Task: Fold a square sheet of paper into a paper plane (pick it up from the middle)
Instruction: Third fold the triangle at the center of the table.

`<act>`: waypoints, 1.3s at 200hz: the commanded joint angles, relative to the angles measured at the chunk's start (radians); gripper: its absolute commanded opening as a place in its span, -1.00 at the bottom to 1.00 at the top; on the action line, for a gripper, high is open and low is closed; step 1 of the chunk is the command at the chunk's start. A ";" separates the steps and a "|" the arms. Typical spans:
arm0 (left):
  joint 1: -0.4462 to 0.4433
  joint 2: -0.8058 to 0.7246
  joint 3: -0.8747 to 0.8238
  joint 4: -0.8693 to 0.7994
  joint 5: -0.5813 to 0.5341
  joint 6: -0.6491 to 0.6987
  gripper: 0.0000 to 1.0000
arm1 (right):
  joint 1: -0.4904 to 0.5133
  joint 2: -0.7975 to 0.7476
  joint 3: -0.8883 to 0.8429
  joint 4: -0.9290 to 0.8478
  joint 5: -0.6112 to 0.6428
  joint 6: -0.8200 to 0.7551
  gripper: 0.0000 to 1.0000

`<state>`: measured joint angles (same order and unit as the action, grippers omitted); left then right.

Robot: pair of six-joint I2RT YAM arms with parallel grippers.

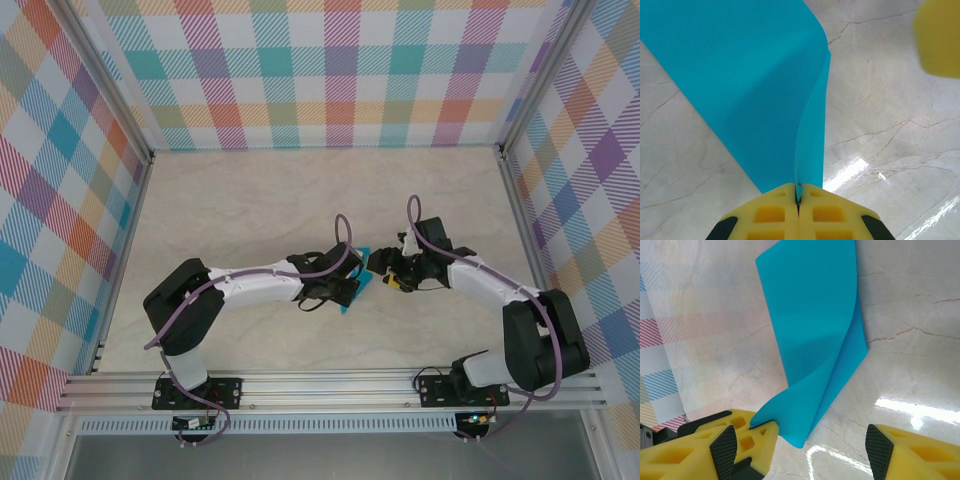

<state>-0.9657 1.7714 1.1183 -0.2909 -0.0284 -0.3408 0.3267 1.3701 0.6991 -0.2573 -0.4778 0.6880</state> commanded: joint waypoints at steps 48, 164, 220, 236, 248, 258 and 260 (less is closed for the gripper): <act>0.069 -0.008 -0.011 0.065 0.117 -0.004 -1.00 | 0.045 -0.064 -0.057 -0.050 0.161 -0.019 0.43; 0.117 0.055 0.000 0.055 0.175 0.006 -1.00 | 0.094 0.007 -0.098 0.128 -0.018 0.018 -0.34; 0.136 0.087 0.018 0.063 0.205 0.021 -0.99 | 0.097 0.078 -0.082 0.139 -0.050 0.018 -0.38; 0.140 0.087 0.021 0.070 0.214 0.026 -0.98 | 0.096 0.091 -0.080 0.138 -0.049 0.015 -0.38; 0.141 0.089 0.025 0.070 0.219 0.031 -0.96 | 0.098 0.103 -0.079 0.140 -0.054 0.016 -0.38; 0.143 0.095 0.032 0.067 0.226 0.039 -0.96 | 0.098 0.112 -0.077 0.144 -0.061 0.016 -0.39; 0.143 0.095 0.033 0.066 0.226 0.040 -0.96 | 0.099 0.113 -0.078 0.146 -0.061 0.017 -0.38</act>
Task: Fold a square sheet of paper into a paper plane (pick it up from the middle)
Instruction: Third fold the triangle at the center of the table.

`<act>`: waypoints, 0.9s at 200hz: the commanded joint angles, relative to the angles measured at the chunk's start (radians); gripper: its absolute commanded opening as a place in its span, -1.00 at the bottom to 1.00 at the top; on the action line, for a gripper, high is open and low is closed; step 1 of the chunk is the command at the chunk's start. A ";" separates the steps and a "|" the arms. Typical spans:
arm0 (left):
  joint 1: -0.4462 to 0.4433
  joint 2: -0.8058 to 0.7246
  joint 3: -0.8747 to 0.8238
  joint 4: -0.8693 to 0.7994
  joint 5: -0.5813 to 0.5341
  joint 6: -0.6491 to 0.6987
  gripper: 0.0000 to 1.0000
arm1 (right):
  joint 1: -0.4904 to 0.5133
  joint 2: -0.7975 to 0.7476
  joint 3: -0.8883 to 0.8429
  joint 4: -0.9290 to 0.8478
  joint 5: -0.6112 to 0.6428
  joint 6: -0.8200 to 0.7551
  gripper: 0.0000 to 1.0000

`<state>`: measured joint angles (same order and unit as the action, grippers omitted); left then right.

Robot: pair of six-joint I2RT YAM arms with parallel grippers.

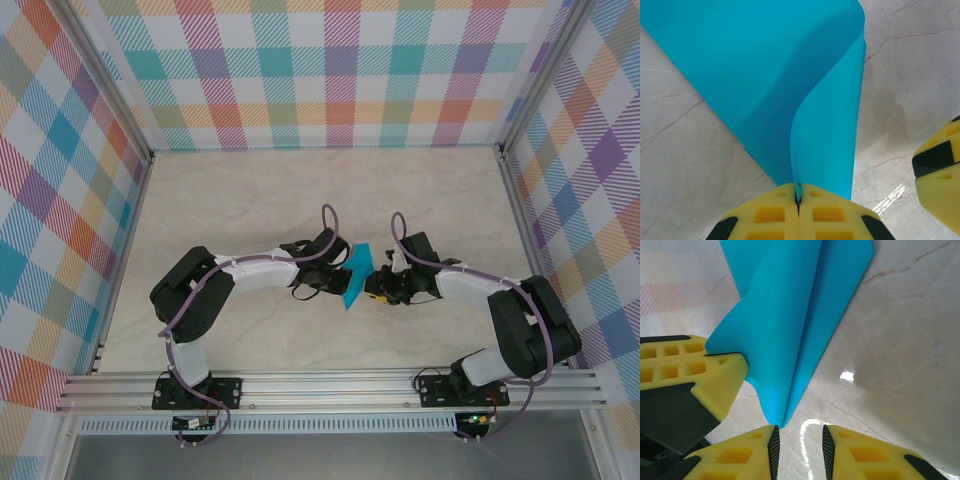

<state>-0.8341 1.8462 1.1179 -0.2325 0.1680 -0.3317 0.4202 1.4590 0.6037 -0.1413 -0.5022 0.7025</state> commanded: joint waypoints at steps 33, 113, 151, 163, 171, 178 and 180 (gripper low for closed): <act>0.014 0.032 0.048 0.003 0.038 0.044 -0.95 | 0.007 0.041 0.020 0.039 -0.043 0.005 -0.39; 0.017 0.056 0.056 -0.018 0.010 0.052 -0.94 | 0.011 0.046 0.026 0.032 -0.050 0.004 -0.38; 0.018 0.057 0.059 -0.007 0.021 0.060 -0.94 | 0.012 0.044 0.025 0.031 -0.052 0.003 -0.38; 0.018 0.062 0.062 -0.010 0.016 0.061 -0.93 | 0.013 0.044 0.025 0.029 -0.053 0.003 -0.38; 0.018 0.066 0.066 -0.018 0.010 0.063 -0.94 | 0.013 0.043 0.026 0.028 -0.051 0.002 -0.38; 0.017 0.069 0.069 -0.023 0.005 0.063 -0.94 | 0.014 0.043 0.026 0.027 -0.051 0.002 -0.38; 0.017 0.069 0.070 -0.025 0.003 0.063 -0.94 | 0.014 0.044 0.026 0.027 -0.051 0.002 -0.39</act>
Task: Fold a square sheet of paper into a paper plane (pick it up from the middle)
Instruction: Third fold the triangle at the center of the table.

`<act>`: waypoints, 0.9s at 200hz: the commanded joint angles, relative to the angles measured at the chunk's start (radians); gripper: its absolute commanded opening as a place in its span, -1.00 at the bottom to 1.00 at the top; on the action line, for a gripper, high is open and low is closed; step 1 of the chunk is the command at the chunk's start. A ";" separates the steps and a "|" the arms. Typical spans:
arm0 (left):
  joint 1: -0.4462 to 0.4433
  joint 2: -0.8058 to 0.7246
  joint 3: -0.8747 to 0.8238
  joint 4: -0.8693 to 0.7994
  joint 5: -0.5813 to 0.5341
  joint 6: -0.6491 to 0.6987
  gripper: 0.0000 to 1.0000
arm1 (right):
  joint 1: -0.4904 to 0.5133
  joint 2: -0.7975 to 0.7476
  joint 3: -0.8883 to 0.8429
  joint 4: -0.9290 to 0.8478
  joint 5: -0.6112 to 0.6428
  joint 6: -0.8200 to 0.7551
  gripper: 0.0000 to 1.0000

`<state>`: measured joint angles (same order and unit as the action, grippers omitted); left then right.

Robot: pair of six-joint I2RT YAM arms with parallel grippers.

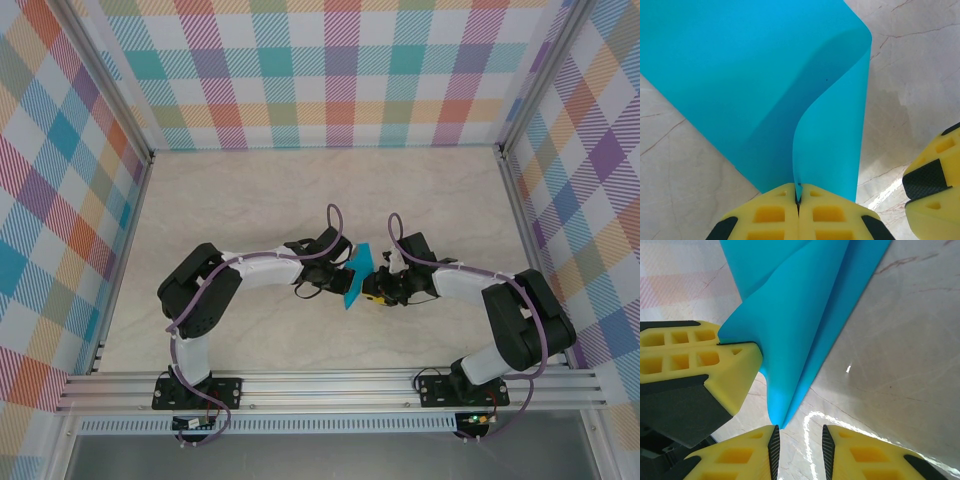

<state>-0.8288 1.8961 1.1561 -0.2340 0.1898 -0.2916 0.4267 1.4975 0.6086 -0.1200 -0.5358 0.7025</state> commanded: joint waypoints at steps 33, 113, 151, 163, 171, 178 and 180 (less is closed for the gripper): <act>0.014 0.034 0.034 -0.029 -0.013 0.028 -0.94 | 0.008 0.007 0.020 0.007 -0.020 0.000 -0.39; 0.012 0.047 0.027 -0.030 0.003 0.029 -0.94 | 0.022 0.026 0.008 0.114 -0.099 0.059 -0.58; 0.012 0.052 0.034 -0.036 0.006 0.033 -0.94 | 0.062 0.066 -0.003 0.214 -0.114 0.132 -0.68; 0.012 0.052 0.035 -0.035 0.008 0.032 -0.94 | 0.075 0.082 -0.011 0.252 -0.117 0.157 -0.71; 0.013 0.051 0.034 -0.035 0.008 0.034 -0.94 | 0.086 0.093 -0.010 0.259 -0.113 0.165 -0.73; 0.013 0.048 0.036 -0.036 0.007 0.033 -0.94 | 0.094 0.099 -0.012 0.264 -0.103 0.172 -0.75; 0.012 0.048 0.036 -0.036 0.007 0.034 -0.94 | 0.095 0.100 -0.014 0.267 -0.101 0.175 -0.75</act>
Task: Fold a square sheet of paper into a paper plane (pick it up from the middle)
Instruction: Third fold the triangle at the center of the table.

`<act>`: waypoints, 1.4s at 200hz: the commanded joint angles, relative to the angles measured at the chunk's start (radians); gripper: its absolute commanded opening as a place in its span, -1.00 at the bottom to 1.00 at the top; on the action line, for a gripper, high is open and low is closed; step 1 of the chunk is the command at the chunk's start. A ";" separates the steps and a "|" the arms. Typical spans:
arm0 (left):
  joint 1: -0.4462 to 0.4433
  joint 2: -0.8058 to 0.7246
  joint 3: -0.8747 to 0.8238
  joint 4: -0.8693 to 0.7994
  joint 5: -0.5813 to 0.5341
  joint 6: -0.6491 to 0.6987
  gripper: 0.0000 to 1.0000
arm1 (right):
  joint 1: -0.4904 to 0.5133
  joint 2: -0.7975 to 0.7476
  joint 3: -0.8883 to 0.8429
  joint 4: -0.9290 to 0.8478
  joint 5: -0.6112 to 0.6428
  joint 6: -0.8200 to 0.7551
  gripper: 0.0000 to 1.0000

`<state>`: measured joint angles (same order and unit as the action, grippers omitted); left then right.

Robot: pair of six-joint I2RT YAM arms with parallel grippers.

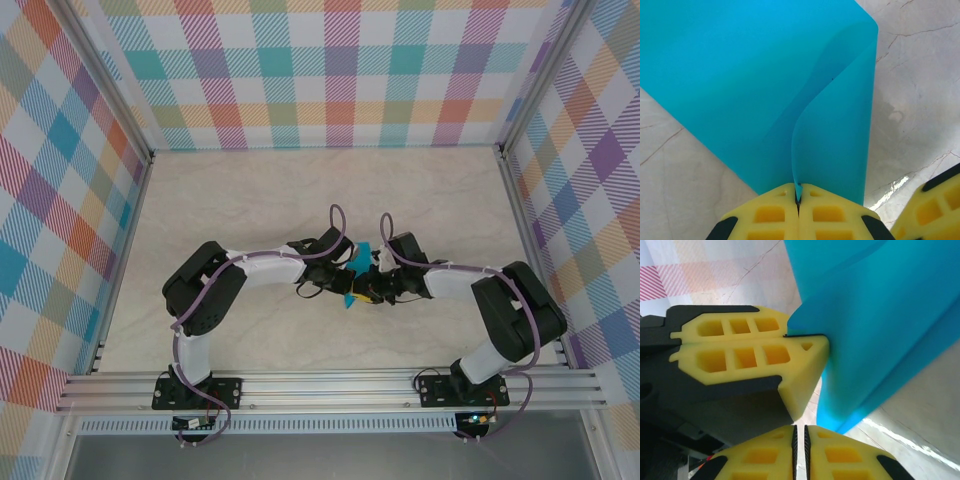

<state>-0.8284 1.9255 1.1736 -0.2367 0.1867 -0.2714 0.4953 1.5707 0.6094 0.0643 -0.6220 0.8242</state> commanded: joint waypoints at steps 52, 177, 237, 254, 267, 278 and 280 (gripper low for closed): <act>0.014 0.020 0.023 -0.033 0.013 0.018 -0.94 | 0.035 0.026 -0.047 0.111 0.005 0.078 -0.78; 0.011 0.026 0.024 -0.033 0.025 0.019 -0.94 | 0.035 0.005 -0.115 0.257 -0.010 0.161 -0.80; 0.014 0.032 0.026 -0.032 0.031 0.020 -0.94 | 0.038 0.049 -0.128 0.307 -0.027 0.175 -0.81; 0.013 0.035 0.029 -0.033 0.033 0.020 -0.94 | 0.040 0.057 -0.127 0.300 -0.022 0.171 -0.81; 0.012 0.036 0.030 -0.033 0.036 0.021 -0.94 | 0.040 0.069 -0.129 0.300 -0.016 0.168 -0.81; 0.012 0.037 0.032 -0.033 0.034 0.020 -0.94 | 0.040 0.077 -0.131 0.290 -0.006 0.165 -0.81; 0.012 0.037 0.031 -0.033 0.034 0.021 -0.94 | 0.040 0.079 -0.131 0.288 -0.005 0.164 -0.81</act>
<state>-0.8227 1.9354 1.1893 -0.2592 0.2012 -0.2661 0.5266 1.6211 0.4915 0.3336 -0.6228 0.9882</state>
